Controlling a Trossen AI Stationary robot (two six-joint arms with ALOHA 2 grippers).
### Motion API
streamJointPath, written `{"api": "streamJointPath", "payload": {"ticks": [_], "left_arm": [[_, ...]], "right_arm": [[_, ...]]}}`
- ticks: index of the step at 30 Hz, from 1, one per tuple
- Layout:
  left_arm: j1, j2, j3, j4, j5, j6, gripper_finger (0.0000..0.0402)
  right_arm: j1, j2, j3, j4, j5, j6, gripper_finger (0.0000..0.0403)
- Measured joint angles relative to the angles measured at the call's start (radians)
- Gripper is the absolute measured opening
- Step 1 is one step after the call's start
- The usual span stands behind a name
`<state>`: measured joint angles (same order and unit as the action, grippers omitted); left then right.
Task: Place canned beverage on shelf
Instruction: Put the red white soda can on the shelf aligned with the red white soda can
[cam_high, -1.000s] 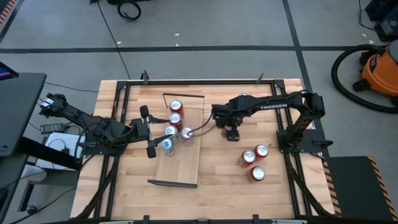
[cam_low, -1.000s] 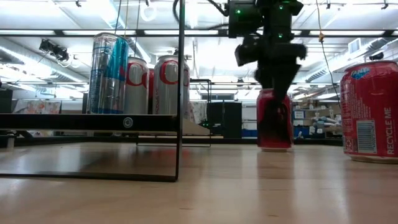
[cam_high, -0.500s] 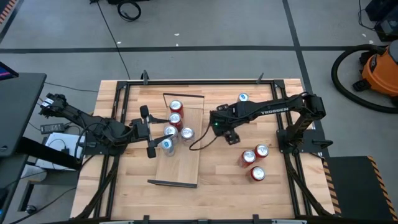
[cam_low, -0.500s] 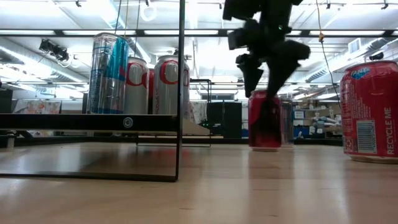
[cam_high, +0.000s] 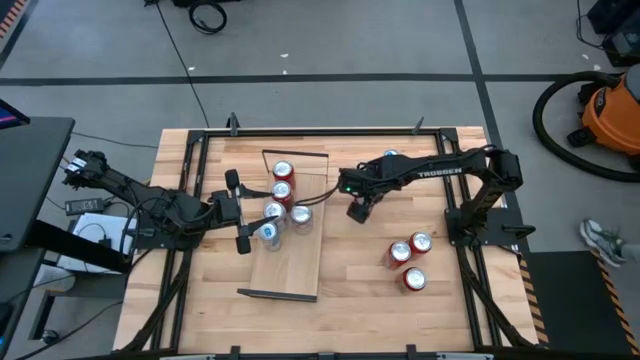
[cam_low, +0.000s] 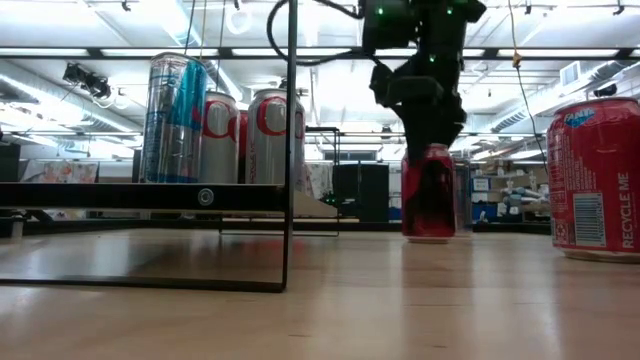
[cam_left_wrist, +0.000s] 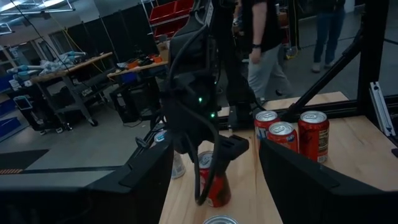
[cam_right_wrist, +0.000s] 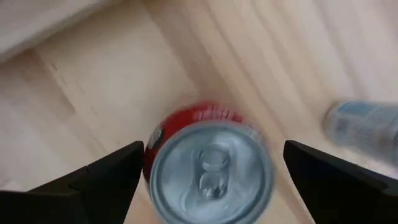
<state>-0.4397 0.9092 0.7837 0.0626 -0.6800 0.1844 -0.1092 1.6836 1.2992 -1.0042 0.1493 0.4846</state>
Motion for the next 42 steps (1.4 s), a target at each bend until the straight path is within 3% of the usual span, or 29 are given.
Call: {"api": "streamJointPath", "payload": {"ticks": [5,11,13,17,20,23,29,38,42], "left_arm": [[0.000,0.000,0.000,0.000,0.000,0.003,0.0249],[0.000,0.000,0.000,0.000,0.000,0.002,0.0249],[0.000,0.000,0.000,0.000,0.000,0.002,0.0249],[0.000,0.000,0.000,0.000,0.000,0.002,0.0249],[0.000,0.000,0.000,0.000,0.000,0.002,0.0249],[0.000,0.000,0.000,0.000,0.000,0.007,0.0249],[0.000,0.000,0.000,-0.002,0.000,0.008,0.0249],[0.000,0.000,0.000,-0.003,0.000,-0.005,0.0249],[0.000,0.000,0.000,-0.003,0.000,-0.013,0.0249]], "right_arm": [[-0.025,0.000,-0.044,0.045,-0.070,-0.005,0.0381],[-0.044,0.000,-0.052,0.050,-0.079,-0.069,0.0331],[-0.045,0.000,-0.052,0.052,-0.091,-0.182,0.0318],[-0.035,-0.001,-0.051,0.050,-0.118,-0.559,0.0318],[-0.012,-0.002,-0.051,0.044,-0.115,-0.847,0.0343],[0.005,0.001,-0.054,0.064,-0.064,-0.926,0.0380],[0.015,0.000,-0.020,0.059,-0.038,-0.776,0.0391],[0.014,0.000,0.020,0.021,-0.026,-0.146,0.0396],[-0.004,-0.001,-0.019,0.008,-0.029,-0.043,0.0395]]}}
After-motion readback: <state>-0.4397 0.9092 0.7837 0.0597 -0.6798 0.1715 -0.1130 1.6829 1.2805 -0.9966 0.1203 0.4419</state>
